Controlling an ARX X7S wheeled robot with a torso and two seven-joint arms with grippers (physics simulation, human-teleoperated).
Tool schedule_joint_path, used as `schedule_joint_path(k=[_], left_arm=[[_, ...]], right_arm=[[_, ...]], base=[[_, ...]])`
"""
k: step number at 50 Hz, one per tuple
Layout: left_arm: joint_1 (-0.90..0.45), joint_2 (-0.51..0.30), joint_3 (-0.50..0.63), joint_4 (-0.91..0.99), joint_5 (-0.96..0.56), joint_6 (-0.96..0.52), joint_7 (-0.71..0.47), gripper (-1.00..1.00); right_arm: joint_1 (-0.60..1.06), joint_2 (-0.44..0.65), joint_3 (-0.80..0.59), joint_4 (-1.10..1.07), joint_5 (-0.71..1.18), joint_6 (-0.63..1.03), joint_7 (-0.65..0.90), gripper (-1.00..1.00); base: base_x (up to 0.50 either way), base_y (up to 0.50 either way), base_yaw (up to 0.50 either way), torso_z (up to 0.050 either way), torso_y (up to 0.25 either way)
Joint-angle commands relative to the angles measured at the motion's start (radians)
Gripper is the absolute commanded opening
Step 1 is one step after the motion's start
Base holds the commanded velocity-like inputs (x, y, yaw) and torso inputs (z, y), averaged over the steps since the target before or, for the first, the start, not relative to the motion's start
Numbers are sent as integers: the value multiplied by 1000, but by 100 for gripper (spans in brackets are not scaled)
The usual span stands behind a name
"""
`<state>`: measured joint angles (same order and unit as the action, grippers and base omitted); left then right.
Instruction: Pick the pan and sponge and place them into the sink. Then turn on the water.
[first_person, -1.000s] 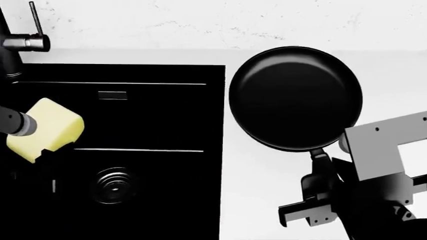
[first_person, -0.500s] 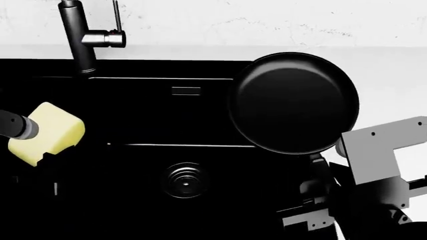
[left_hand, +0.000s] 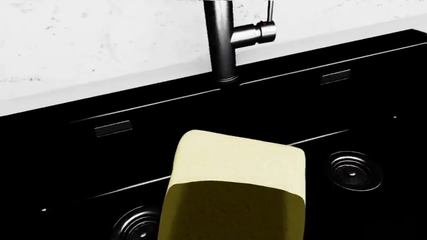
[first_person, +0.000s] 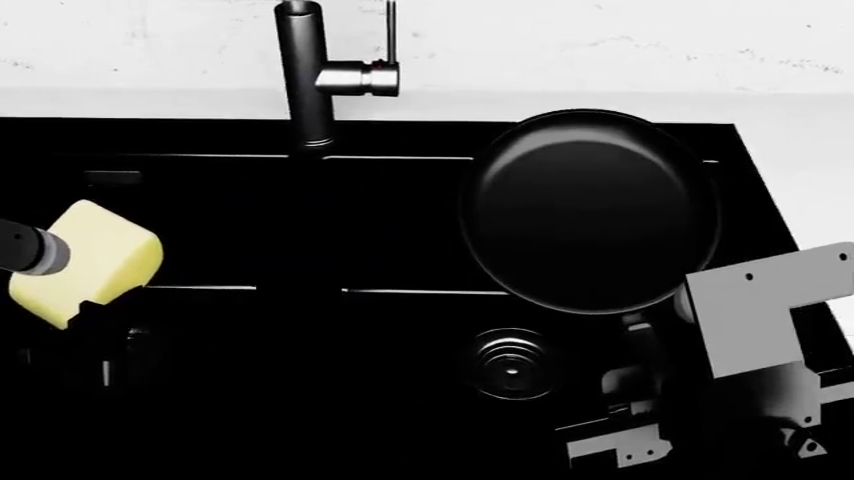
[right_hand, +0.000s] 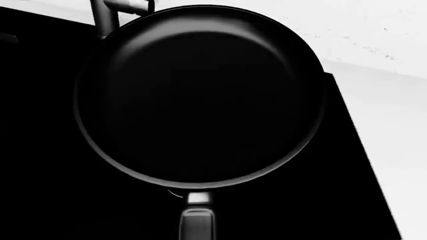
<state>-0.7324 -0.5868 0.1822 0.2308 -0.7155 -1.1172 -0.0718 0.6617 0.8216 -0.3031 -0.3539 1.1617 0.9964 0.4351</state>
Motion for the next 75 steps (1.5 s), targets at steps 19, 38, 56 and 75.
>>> schedule_joint_path(k=[19,38,56,75], left_arm=[[0,-7,-3,-13,-10,17,-7,-100],[-11,-5,8,-22,-9,22,-4,-100],[-12,0,19,-25,-9,29,-5,-100],[-25,15,37,-30,-7,30,-12,-100]], right_arm=[[17,8,24,-14,-40,-3,-6,-100],[-29,17,41,-24,-49,-44,-8,-100],[-57,20,55,-28,-43,-66,-2,-100],[-53,28,48,-32,-45,-56,7,-100]], base=[[0,500,0,1,2],[4,500,0,1,2],[127,401,0,1,2],[31,0,0,1,2]])
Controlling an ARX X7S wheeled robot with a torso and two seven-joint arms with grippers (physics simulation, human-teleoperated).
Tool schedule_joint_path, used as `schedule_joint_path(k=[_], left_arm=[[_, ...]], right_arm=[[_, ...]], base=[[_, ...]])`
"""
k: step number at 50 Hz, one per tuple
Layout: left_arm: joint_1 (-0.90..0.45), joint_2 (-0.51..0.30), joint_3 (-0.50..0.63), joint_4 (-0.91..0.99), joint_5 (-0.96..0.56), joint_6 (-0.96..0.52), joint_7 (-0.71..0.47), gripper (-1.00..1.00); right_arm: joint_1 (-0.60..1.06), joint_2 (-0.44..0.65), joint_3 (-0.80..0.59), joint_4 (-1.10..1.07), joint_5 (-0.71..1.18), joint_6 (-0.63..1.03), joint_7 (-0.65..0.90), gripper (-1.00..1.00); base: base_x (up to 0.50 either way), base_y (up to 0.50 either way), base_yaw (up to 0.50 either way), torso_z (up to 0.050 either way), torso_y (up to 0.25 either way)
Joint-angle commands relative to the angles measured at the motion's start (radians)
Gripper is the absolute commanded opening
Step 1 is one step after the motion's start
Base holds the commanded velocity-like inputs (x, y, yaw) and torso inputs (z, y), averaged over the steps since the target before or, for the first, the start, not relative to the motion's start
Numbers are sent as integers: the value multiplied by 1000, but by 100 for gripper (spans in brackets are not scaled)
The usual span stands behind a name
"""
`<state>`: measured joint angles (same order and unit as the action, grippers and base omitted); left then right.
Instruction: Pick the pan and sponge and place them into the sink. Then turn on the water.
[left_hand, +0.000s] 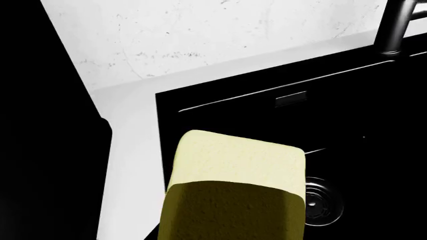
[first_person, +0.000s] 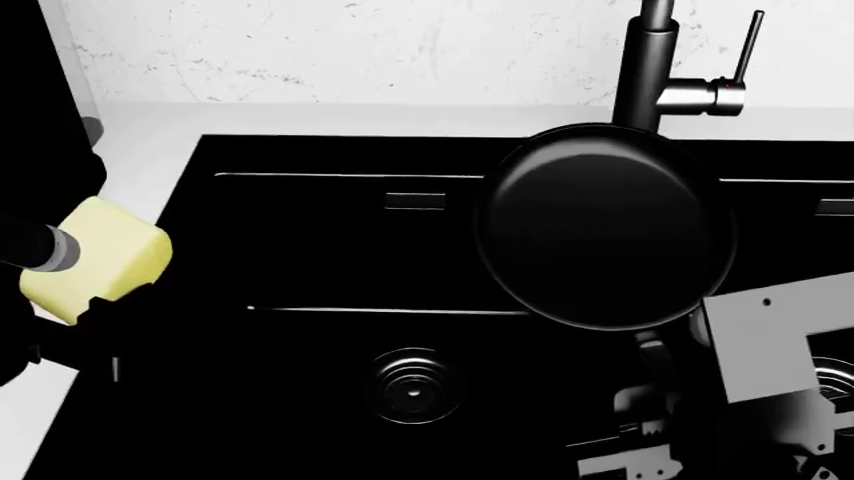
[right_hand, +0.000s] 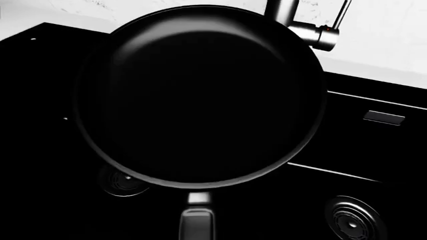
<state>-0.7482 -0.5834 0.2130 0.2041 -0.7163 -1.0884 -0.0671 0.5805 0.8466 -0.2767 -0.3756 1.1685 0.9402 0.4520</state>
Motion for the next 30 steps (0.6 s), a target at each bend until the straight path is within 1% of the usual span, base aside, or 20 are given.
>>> schedule_joint_path(k=[1,8,11,16,22,28,30], left_arm=[[-10,9,5,-3,-7,1,-16,-100],[2,-2,-3,-3,-11,9,-9,-100],[2,9,1,-3,-10,6,-20,-100],[6,4,1,-6,-9,13,-15,-100],[13,-2,-4,-4,-13,16,-13,-100],[13,-4,-6,-4,-16,16,-15,-100],[12,-5,-8,-4,-18,14,-16,-100]], right_arm=[[30,3,20,-9,-54,0,-13,-100],[32,-3,9,-4,-61,-3,-20,-100],[32,-3,6,-3,-62,-2,-23,-100],[37,-8,-1,4,-62,1,-27,-100],[55,-17,-12,5,-57,8,-38,-100],[136,-52,-100,41,-97,41,-120,-100],[172,-72,-146,56,-113,51,-177,-100]], base=[[203,0,0,0,0],[208,0,0,1,3],[208,0,0,0,0],[201,0,0,0,2],[25,0,0,0,3],[0,0,0,2,2],[0,0,0,0,0]])
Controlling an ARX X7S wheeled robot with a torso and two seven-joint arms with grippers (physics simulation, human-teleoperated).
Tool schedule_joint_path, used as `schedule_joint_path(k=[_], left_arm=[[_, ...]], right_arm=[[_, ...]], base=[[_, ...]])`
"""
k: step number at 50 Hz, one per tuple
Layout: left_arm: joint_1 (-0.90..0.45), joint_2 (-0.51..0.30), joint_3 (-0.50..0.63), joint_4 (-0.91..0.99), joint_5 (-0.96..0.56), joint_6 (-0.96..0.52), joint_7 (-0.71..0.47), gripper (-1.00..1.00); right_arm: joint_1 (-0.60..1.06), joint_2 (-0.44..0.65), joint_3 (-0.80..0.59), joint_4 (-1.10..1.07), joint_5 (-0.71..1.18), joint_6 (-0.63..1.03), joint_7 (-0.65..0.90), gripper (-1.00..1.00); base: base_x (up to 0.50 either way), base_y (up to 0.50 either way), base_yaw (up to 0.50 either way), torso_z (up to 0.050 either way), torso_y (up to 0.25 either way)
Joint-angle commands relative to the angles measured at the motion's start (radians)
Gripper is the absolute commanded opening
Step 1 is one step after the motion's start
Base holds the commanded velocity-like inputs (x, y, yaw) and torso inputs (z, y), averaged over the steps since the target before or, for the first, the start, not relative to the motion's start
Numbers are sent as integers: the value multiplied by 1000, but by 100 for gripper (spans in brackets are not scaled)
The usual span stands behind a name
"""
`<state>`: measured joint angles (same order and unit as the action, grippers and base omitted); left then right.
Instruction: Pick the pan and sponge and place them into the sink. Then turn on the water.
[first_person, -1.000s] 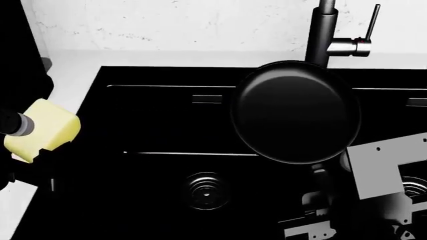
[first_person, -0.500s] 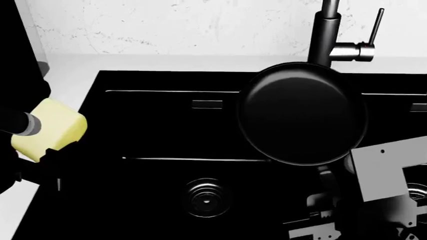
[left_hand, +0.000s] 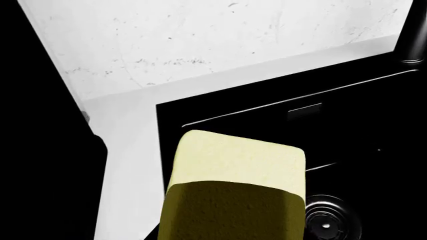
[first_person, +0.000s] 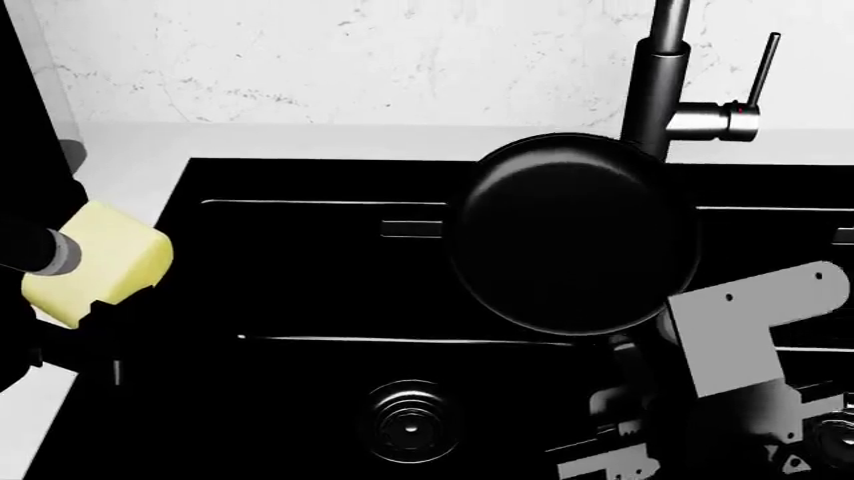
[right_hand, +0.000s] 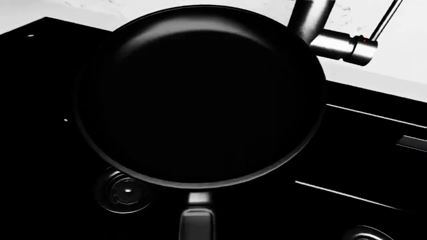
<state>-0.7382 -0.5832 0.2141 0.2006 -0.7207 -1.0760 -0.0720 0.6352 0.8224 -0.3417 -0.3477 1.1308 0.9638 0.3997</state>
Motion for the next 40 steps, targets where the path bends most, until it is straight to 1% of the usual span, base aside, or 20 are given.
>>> schedule_joint_path(k=[1,4,6,8,12,13,15,18,21,23,26,29,32,33,37,40], left_arm=[[1,-6,-10,-1,-14,2,-11,-100],[3,-8,-13,1,-15,2,-12,-100],[11,-28,-29,8,-26,0,-3,-100],[10,-19,-27,13,-27,-6,-15,-100],[7,-17,-25,11,-26,-7,-18,-100],[4,-13,-22,10,-25,-9,-21,-100],[7,-26,-28,11,-29,-7,-12,-100],[4,-13,-16,10,-22,-5,-21,-100],[7,-23,-22,13,-29,-6,-13,-100],[2,-9,-15,13,-26,-10,-25,-100],[5,-13,-16,12,-27,-7,-22,-100],[3,-9,-14,11,-26,-7,-25,-100],[18,-32,-26,11,-32,4,-7,-100],[15,-21,-19,8,-28,4,-14,-100],[13,-27,-17,10,-29,2,-10,-100],[15,-16,-11,2,-22,10,-16,-100]], right_arm=[[131,-57,-101,32,-90,26,-146,-100],[171,-87,-174,69,-142,37,-199,-100],[184,-109,-209,88,-168,20,-242,-100],[195,-134,-242,113,-194,-1,-283,-100],[204,-157,-276,136,-236,-37,-317,-100],[209,-162,-297,140,-244,-40,-345,-100],[210,-170,-323,145,-255,-46,-375,-100],[208,-182,-338,157,-262,-55,-391,-100],[211,-193,-356,171,-267,-63,-421,-100],[212,-199,-365,179,-273,-67,-431,-100],[210,-214,-379,207,-282,-78,-449,-100],[206,-233,-397,248,-302,-100,-470,-100],[206,-272,-423,325,-339,-142,-501,-100],[206,-280,-431,340,-352,-158,-511,-100],[204,-303,-448,388,-374,-184,-529,-100],[196,-323,-466,434,-391,-203,-546,-100]], base=[[0,0,0,0,0],[0,0,0,0,3],[0,0,0,0,0],[0,0,0,0,0],[0,0,0,3,3],[0,0,0,0,0],[0,0,0,0,5],[0,0,0,0,0],[0,0,0,0,3],[0,0,0,0,0],[0,0,0,0,0],[0,0,0,3,3],[0,0,0,0,0],[0,0,0,0,0],[0,0,0,0,3],[0,0,0,0,3]])
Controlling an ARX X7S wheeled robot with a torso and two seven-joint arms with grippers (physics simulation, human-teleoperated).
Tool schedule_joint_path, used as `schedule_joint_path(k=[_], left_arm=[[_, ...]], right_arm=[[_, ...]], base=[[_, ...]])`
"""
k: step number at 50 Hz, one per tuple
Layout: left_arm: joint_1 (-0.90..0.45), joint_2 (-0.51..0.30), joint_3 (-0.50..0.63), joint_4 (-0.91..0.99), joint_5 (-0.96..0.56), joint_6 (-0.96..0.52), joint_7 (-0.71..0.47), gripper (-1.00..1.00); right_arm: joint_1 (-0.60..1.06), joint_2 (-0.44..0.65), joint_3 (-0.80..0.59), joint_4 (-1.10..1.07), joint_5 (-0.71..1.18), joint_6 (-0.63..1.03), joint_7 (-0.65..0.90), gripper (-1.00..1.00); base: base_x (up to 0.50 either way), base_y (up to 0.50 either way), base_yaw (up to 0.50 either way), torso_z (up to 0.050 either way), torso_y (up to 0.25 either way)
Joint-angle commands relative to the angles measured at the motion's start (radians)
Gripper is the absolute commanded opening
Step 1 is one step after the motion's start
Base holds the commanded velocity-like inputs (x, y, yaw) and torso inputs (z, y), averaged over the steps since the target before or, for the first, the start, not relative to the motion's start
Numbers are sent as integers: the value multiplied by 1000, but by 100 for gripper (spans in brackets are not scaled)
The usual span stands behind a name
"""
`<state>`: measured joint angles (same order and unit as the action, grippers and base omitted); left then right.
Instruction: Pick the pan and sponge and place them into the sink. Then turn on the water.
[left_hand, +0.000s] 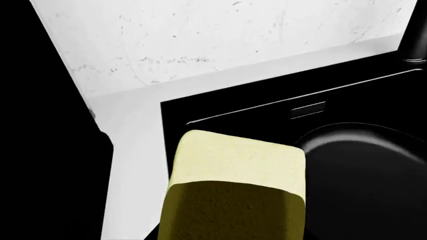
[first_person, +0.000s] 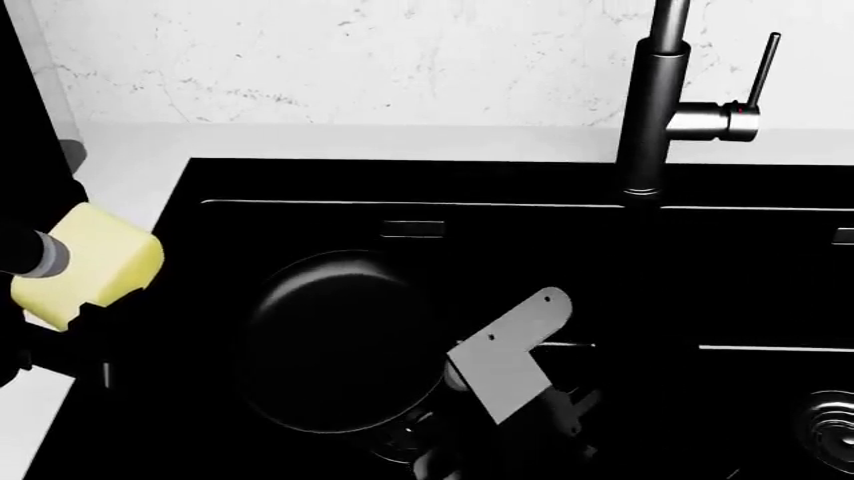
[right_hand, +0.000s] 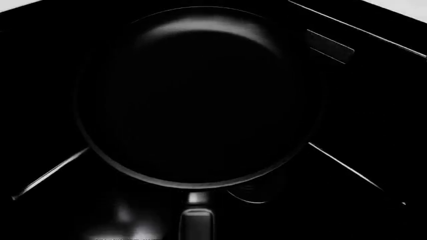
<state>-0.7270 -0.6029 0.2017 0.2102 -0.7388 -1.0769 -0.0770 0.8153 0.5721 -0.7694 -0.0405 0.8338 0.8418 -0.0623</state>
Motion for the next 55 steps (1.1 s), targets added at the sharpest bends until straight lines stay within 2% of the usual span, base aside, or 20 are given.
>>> schedule_joint_path(k=[1,12,25,38,46,47,55], left_arm=[[3,1,3,-10,-3,13,-7,-100],[10,3,2,-9,-8,15,-9,-100],[12,3,6,-12,-7,21,-11,-100],[10,13,15,-24,-3,27,-16,-100],[14,4,11,-23,-8,31,-9,-100],[14,4,12,-25,-7,32,-9,-100],[21,-5,7,-20,-13,34,-5,-100]], right_arm=[[14,-77,-41,134,-96,-83,-86,-100],[0,-165,-88,326,-157,-188,-158,-100],[-5,-222,-121,448,-181,-228,-210,-100],[-11,-247,-128,517,-188,-250,-227,-100],[-10,-243,-127,492,-166,-209,-222,-100],[-10,-242,-125,491,-166,-208,-220,100],[-11,-237,-128,470,-160,-190,-210,100]], base=[[0,0,0,0,0],[0,0,0,1,1],[0,0,1,0,1],[0,0,1,0,0],[0,0,1,0,0],[0,3,0,0,0],[-3,0,0,0,0]])
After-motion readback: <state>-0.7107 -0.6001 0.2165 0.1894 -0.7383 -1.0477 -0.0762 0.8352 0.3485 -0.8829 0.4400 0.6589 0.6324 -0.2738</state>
